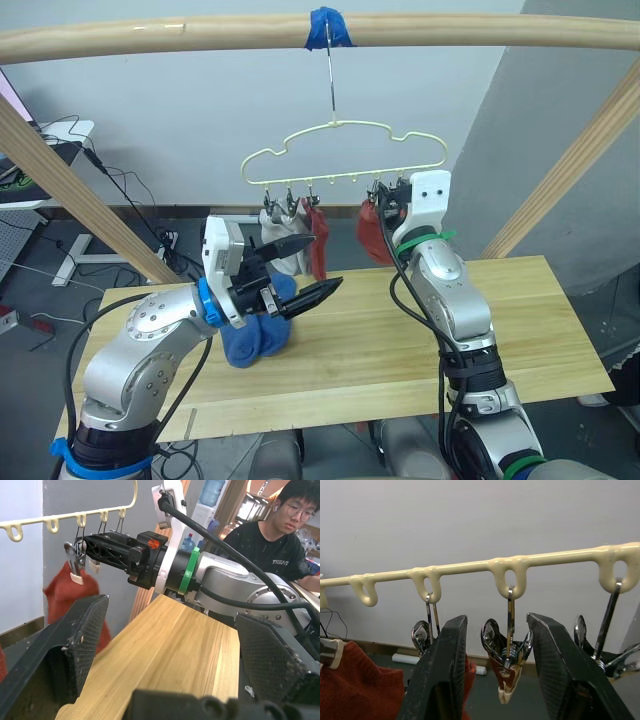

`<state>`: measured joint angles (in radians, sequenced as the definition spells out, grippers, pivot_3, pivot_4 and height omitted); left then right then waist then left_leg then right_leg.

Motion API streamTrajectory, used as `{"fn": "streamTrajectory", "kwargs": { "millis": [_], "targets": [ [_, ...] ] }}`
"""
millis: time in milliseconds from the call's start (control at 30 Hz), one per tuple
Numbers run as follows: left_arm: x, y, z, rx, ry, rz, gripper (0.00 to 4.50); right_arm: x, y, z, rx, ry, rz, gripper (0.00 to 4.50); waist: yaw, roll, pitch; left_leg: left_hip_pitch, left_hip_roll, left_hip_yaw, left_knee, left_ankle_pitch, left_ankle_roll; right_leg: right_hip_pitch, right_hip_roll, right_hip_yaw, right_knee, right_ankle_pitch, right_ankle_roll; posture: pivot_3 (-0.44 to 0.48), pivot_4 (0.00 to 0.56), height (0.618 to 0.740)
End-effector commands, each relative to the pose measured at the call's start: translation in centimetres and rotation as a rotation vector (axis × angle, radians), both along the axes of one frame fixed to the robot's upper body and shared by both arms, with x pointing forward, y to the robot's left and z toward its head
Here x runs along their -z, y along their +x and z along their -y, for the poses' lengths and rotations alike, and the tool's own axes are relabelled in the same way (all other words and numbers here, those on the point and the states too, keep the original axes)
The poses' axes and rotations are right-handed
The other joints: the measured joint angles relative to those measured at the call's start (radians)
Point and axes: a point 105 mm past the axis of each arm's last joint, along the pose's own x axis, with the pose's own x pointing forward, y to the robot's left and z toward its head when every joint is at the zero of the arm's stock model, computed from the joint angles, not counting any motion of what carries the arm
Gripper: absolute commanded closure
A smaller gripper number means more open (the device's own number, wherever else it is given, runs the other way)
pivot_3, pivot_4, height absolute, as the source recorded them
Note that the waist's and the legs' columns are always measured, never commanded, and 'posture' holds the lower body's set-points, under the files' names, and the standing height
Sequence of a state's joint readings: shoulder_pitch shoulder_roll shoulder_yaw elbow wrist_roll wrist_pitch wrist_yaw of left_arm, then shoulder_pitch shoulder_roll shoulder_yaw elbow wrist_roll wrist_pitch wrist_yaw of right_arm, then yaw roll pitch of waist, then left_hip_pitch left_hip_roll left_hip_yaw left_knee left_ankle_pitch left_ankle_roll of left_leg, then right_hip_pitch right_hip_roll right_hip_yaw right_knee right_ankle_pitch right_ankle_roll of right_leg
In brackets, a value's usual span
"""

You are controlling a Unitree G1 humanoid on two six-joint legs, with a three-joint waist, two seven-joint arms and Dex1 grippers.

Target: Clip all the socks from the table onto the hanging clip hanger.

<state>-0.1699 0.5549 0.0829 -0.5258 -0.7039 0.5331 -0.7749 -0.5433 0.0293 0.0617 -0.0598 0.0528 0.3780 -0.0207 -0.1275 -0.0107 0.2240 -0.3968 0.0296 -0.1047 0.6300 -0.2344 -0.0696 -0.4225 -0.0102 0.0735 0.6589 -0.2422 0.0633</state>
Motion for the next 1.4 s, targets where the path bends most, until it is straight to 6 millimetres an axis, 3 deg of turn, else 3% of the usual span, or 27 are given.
{"fn": "streamTrajectory", "kwargs": {
  "millis": [33,500,767,967,1067,1167,1267,1400],
  "targets": [
    [-1.0,-0.6,0.4,0.019,-0.001,0.063,0.0,-1.8,-0.1,-0.7,-0.025,0.046,0.058,2.54,0.0,0.0,0.0,0.0,0.0,0.0,0.0,0.0,0.0,0.0,0.0,0.0,0.0,0.0,0.0,-0.068,0.195,0.74],
    [-1.0,-0.6,0.5,0.009,-0.003,0.07,0.0,-1.9,0.1,-1.2,-0.052,0.117,0.04,2.54,0.016,0.0,0.0,0.0,0.0,0.0,0.0,0.0,0.0,0.0,0.0,0.0,0.0,0.0,0.0,-0.058,0.194,0.74],
    [-1.0,-0.5,0.5,0.008,-0.003,0.07,0.0,-1.6,0.1,-1.0,-0.051,0.108,0.03,4.4,0.016,0.0,0.0,0.0,0.0,0.0,0.0,0.0,0.0,0.0,0.0,0.0,0.0,0.0,0.0,-0.058,0.192,0.74],
    [-0.4,-0.6,0.5,0.002,-0.002,0.042,0.0,-1.2,-0.3,1.3,-0.099,0.064,-0.006,4.47,0.018,0.0,0.0,0.0,0.0,0.0,0.0,0.0,0.0,0.0,0.0,0.0,0.0,0.0,0.0,-0.073,0.192,0.74],
    [1.1,-0.2,0.1,-0.029,0.041,-0.007,0.0,-1.3,-0.8,2.1,-0.206,0.027,-0.051,4.47,0.021,0.0,0.0,0.0,0.0,0.0,0.0,0.0,0.0,0.0,0.0,0.0,-0.001,0.0,0.0,-0.091,0.191,0.74],
    [4.7,0.8,-1.4,-0.121,0.179,-0.08,0.0,-1.3,-1.5,2.8,-0.321,-0.023,-0.119,4.47,0.02,0.0,0.0,0.0,0.0,0.0,0.0,0.0,0.0,0.0,0.0,0.0,-0.001,0.0,0.0,-0.097,0.19,0.74],
    [6.5,0.9,-2.2,-0.14,0.229,-0.124,0.0,-1.5,-1.9,3.2,-0.378,-0.041,-0.158,4.47,0.018,0.0,0.0,0.001,0.0,0.0,0.0,0.0,0.0,0.0,0.0,-0.001,0.0,-0.001,-0.002,-0.097,0.19,0.74],
    [12.2,4.2,-5.4,-0.329,0.448,-0.184,0.0,-1.4,-3.1,2.7,-0.563,-0.037,-0.27,4.47,0.022,0.001,-0.001,0.001,0.0,0.0,0.0,0.0,0.0,0.001,0.0,-0.001,0.0,-0.001,-0.002,-0.108,0.175,0.74]
  ]
}}
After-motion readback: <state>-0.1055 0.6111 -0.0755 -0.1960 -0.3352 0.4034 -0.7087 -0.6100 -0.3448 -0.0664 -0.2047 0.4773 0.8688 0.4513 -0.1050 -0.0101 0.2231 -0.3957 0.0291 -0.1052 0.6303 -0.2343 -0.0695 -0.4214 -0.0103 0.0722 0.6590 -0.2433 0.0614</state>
